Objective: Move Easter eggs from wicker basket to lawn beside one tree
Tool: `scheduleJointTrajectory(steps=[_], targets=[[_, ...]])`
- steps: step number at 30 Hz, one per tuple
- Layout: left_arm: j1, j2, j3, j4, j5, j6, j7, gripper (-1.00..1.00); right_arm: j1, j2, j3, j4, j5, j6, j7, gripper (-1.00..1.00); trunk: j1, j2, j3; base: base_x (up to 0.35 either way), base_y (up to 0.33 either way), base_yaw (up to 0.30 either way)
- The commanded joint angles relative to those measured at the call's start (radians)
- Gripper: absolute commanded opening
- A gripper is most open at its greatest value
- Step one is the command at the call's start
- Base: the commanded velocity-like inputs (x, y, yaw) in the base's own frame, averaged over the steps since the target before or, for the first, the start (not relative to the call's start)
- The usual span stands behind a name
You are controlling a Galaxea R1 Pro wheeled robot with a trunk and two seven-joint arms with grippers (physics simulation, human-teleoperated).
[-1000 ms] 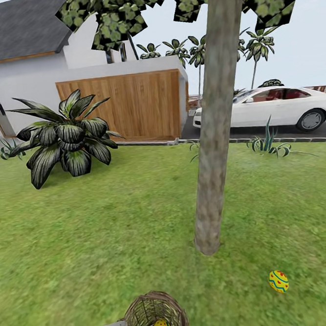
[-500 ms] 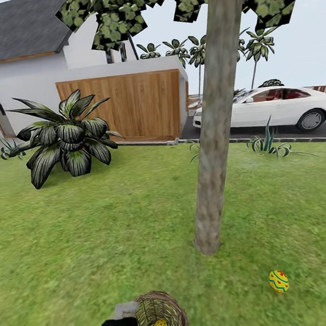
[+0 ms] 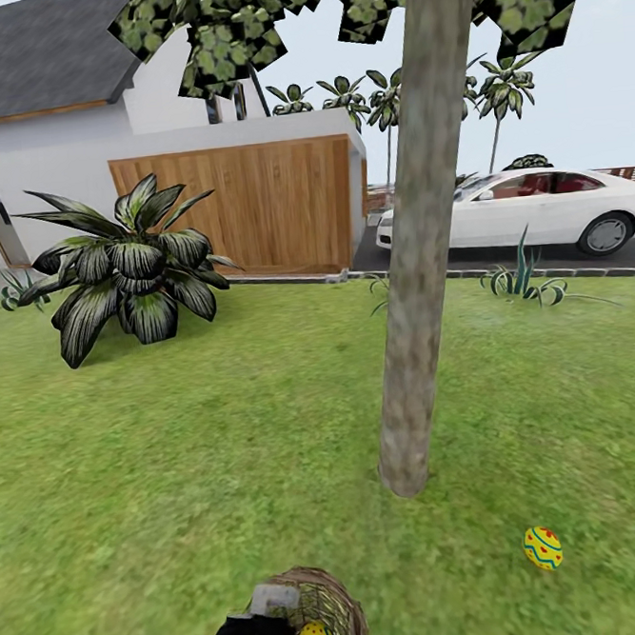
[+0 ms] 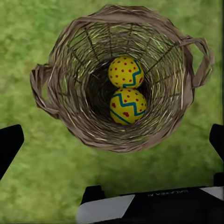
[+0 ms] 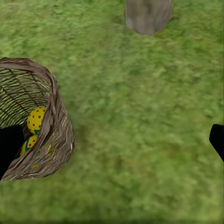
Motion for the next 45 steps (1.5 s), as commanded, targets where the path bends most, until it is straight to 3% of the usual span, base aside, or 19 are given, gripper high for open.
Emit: scheduleJointTrajectory(steps=[1,5,14,29,39,43,45], targets=[[-0.005,0.001,-0.007,0.016,0.011,-0.009,-0.004,1.0,-0.001,0.0,-0.005,0.001,-0.002,-0.003,0.005,1.0,0.001,-0.002,-0.002,0.0,0.0,0.0],[-0.015,0.001,-0.001,0.066,0.01,-0.065,-0.038,1.0,-0.001,0.002,-0.004,0.0,-0.001,-0.003,0.007,1.0,0.001,-0.002,-0.002,0.0,0.0,0.0],[-0.019,0.005,0.002,0.088,0.011,-0.15,-0.053,1.0,-0.001,-0.002,-0.004,0.0,-0.001,-0.005,0.009,1.0,0.001,-0.002,-0.002,0.0,0.0,0.0],[-0.018,0.007,0.003,0.087,0.011,-0.2,-0.053,1.0,-0.001,-0.005,-0.006,0.002,-0.002,-0.005,0.009,1.0,0.001,-0.002,-0.002,0.0,0.0,0.0],[-0.018,0.006,0.003,0.088,0.013,-0.201,-0.054,1.0,-0.001,-0.003,-0.004,-0.007,-0.002,-0.007,0.009,1.0,0.039,-0.072,-0.033,0.0,0.0,0.0],[-0.018,0.006,0.003,0.089,0.013,-0.201,-0.055,1.0,-0.002,0.002,-0.003,-0.071,-0.004,-0.008,0.011,1.0,0.054,-0.1,-0.046,0.0,0.0,0.0],[-0.018,0.006,0.003,0.089,0.012,-0.202,-0.055,1.0,0.0,0.004,-0.006,-0.193,-0.005,0.005,0.012,1.0,0.062,-0.114,-0.052,0.0,0.0,0.0]])
